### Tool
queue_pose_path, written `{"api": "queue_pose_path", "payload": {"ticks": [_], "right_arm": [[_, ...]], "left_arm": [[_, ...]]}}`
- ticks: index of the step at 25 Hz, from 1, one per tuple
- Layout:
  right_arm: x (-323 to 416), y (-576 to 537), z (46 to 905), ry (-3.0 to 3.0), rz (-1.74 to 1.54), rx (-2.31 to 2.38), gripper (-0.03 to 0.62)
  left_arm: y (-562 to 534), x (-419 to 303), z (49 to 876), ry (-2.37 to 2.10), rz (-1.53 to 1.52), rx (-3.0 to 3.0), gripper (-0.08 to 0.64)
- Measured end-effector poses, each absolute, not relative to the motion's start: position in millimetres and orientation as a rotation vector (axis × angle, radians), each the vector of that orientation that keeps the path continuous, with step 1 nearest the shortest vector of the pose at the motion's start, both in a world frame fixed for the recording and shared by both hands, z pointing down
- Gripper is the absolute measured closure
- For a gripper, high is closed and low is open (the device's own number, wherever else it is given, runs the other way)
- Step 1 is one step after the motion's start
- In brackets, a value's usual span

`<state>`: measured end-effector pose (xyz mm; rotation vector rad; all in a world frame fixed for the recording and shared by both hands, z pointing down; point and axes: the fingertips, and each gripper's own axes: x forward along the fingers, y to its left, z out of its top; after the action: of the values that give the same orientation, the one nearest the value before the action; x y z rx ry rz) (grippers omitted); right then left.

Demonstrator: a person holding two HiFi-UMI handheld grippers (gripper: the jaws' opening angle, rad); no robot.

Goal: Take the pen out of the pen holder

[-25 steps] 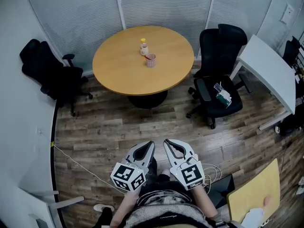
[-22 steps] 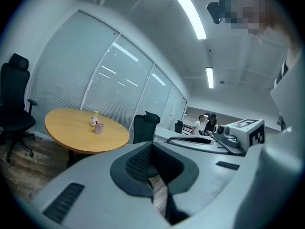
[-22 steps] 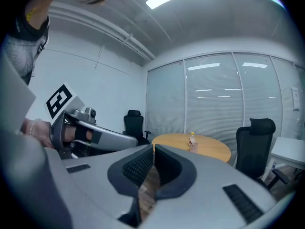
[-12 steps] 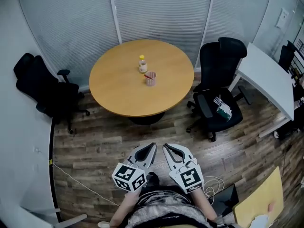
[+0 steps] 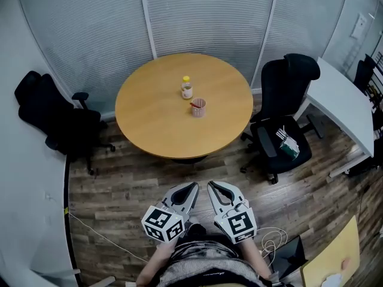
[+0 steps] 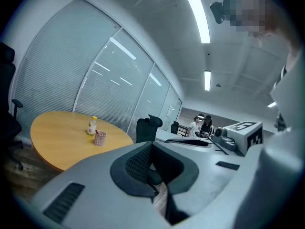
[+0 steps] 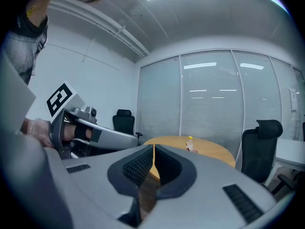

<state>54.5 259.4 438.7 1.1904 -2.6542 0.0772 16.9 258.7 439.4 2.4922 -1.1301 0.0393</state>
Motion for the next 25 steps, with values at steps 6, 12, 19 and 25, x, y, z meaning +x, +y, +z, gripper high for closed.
{"api": "queue_pose_path", "payload": {"ticks": [6,12,19,25], "right_arm": [[28,247,445,-2.644,0.117,1.209,0.568],[12,241,446,-2.634,0.09,1.17,0.568],[-1,219,451,-2.641,0.097,1.126,0.568],[-10,178,450,-2.669,0.11,1.083,0.568]], "left_arm": [[247,-8,446,-1.12,0.044,2.487,0.555],[241,-21,446,-1.123,0.039,2.489,0.555],[221,-32,452,-1.146,0.027,2.463,0.555],[181,-36,451,-1.17,0.026,2.446,0.555]]}}
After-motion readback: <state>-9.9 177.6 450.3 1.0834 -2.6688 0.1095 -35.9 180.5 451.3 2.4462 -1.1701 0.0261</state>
